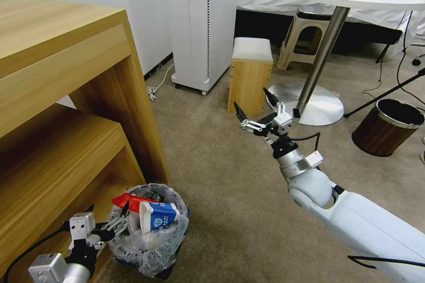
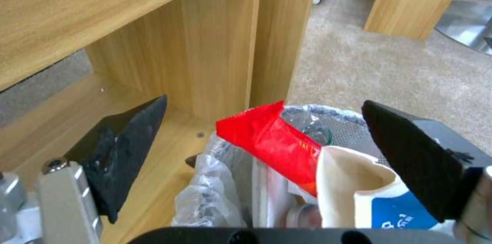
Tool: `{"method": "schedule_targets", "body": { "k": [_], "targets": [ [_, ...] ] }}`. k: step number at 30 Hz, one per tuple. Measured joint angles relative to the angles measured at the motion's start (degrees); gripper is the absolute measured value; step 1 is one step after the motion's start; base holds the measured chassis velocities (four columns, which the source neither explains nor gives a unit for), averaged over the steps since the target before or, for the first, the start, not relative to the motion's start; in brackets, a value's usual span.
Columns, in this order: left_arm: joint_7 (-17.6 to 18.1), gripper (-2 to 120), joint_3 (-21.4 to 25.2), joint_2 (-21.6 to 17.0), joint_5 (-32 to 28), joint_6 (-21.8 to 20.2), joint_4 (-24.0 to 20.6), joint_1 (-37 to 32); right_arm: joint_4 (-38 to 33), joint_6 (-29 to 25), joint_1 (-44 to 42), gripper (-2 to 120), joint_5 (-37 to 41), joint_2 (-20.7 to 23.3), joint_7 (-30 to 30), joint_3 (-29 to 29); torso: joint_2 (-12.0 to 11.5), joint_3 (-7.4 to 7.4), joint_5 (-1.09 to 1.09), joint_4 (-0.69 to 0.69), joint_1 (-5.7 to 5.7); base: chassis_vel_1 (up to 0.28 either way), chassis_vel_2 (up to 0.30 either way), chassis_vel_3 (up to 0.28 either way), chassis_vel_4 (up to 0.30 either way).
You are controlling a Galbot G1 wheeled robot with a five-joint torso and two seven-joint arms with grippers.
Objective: Pick up the trash bin and place the garbage on the floor into it.
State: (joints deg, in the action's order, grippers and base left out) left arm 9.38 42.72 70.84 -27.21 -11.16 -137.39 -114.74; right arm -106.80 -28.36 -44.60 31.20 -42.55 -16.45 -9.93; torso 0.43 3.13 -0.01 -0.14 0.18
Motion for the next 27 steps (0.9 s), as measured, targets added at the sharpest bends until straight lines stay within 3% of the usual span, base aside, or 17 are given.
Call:
{"method": "schedule_targets", "body": {
  "k": [14,17,27],
  "targets": [
    [-1.61,100,0.26,4.07,6.79,1.91,-0.71,0.37,-0.78,-1.32,-11.78,100,-0.52,-2.46,-2.25,14.84,0.01,0.00,0.02,0.00,0.00,0.000,0.000,0.000,0.000],
    [-1.58,100,0.06,5.21,8.04,1.99,-1.15,0.18,-1.04,-0.25,-15.64,100,-1.07,-4.62,-3.87,21.17,0.01,0.00,0.02,0.00,0.00,0.000,0.000,0.000,0.000],
    [-1.45,100,-0.49,6.33,10.97,2.42,-1.26,-0.35,-2.13,5.87,-22.45,100,-1.76,-12.51,-7.51,34.57,0.01,0.00,0.02,0.00,0.00,0.000,0.000,0.000,0.000]
  ]
}}
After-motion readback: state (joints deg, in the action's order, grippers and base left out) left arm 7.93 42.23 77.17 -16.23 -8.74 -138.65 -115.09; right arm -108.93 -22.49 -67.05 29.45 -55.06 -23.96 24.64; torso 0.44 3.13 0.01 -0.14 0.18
